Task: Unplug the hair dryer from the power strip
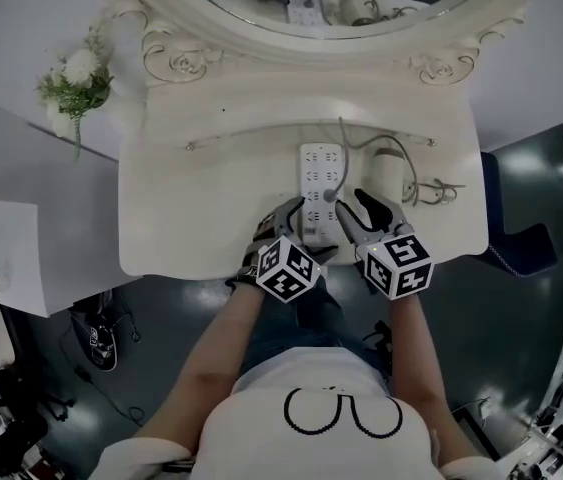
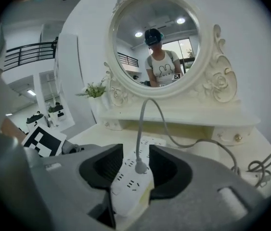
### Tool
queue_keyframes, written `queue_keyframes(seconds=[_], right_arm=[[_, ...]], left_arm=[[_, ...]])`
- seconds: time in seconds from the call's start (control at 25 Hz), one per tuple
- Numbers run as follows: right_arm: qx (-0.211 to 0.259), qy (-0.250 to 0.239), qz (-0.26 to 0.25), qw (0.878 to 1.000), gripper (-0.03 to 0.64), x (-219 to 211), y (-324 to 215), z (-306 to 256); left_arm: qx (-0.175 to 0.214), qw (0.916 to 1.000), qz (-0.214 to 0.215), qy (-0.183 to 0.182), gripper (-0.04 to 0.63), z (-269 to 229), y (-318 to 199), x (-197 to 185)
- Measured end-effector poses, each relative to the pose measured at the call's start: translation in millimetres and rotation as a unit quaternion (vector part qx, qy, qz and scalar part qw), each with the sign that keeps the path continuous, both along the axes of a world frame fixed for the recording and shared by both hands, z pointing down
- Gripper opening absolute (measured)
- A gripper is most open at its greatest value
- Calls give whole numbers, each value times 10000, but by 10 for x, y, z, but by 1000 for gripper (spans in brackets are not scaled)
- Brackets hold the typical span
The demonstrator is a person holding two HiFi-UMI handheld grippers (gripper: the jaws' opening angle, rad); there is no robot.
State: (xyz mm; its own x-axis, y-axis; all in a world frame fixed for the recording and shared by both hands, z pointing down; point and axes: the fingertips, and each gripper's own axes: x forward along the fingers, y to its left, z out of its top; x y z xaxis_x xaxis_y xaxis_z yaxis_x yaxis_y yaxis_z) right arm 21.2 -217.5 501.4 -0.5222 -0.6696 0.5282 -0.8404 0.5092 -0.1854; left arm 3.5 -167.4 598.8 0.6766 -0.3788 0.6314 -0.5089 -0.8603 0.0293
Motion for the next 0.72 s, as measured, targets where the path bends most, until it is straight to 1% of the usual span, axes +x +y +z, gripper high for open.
queue_keyframes(seconds=[0.08,0.2,0.24,0.28,0.36,0.48,0.64,0.72], right_arm=[[-22,99,-154,9998,167,-80,-53,76],[42,287,-233,9993,156,-164,-180,149],[78,351,-234,9991,68,-173,-210,157],[104,382,-237,9989,30,-174,-223,158],[94,290,-208,9993,25,-160,-216,153],[-13,36,-94,9999,23,-134,-186,144],[-71,138,-124,9998,23,-150,-231,153],[-131,44,-106,9998,23,-123,-271,160]], left_arm=[[12,10000,10,19,506,-2,0,-1],[-19,10000,3,11,502,0,0,-3],[-55,10000,-3,-14,502,2,1,-3],[-99,9999,-6,-50,502,4,2,-2],[-172,9998,2,-114,502,6,2,-3],[-186,9997,76,-109,500,4,11,-5],[-196,9994,195,-204,497,4,25,0],[-228,9993,161,-263,495,10,31,-2]])
